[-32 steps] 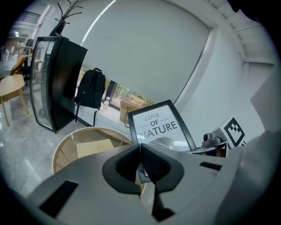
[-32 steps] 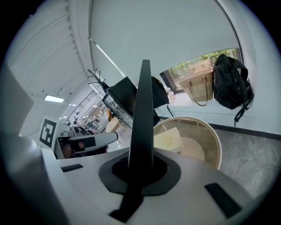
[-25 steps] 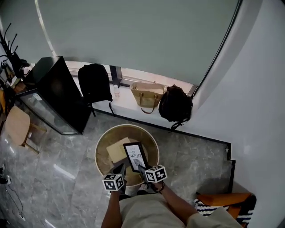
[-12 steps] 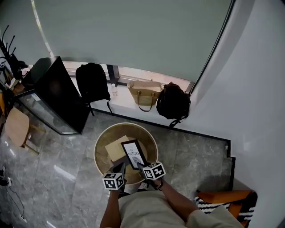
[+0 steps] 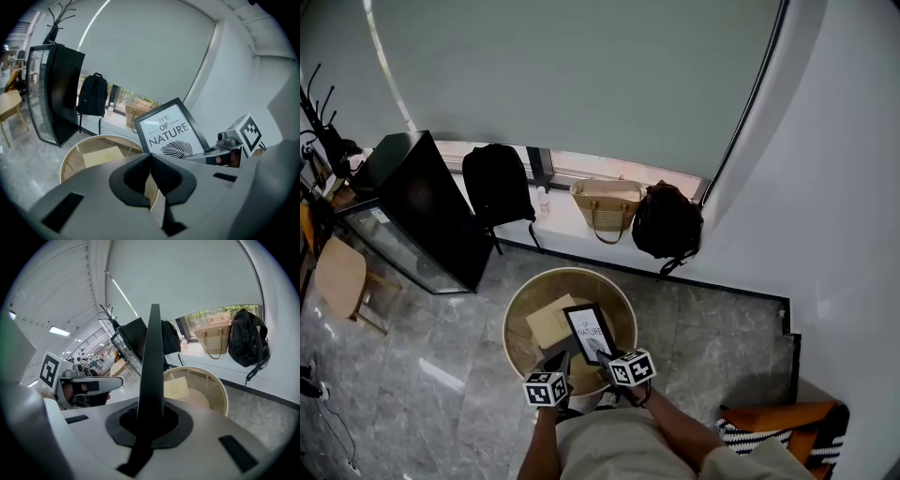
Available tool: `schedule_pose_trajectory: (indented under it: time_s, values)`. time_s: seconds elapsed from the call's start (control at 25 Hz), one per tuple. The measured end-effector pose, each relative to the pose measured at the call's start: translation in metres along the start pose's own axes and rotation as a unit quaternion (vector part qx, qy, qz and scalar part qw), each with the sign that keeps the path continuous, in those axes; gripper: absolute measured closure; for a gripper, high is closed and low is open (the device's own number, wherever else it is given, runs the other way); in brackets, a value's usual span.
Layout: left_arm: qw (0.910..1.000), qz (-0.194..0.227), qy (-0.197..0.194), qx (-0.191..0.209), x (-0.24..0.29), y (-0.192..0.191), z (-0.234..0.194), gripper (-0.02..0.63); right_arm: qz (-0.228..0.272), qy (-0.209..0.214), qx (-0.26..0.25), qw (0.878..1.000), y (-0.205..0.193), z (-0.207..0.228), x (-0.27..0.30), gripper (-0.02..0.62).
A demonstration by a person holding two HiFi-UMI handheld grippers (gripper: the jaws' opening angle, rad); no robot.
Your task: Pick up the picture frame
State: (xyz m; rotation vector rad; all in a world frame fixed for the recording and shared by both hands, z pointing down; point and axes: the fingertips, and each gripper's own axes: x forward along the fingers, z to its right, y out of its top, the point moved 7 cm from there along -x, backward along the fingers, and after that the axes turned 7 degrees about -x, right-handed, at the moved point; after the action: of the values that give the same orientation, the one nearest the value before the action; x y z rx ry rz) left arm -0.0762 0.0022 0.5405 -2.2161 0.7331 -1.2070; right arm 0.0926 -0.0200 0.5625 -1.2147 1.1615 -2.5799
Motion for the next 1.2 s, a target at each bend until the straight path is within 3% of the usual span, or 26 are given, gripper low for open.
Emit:
schedule_pose_trajectory:
  time_s: [1.2]
  values:
    - [0.9999,-0.001,-0.006,-0.009,0.013,0.001,0.002,0.586,0.003,-0.028,-0.013,1.000,0.004,0.016,-0.007,0.555]
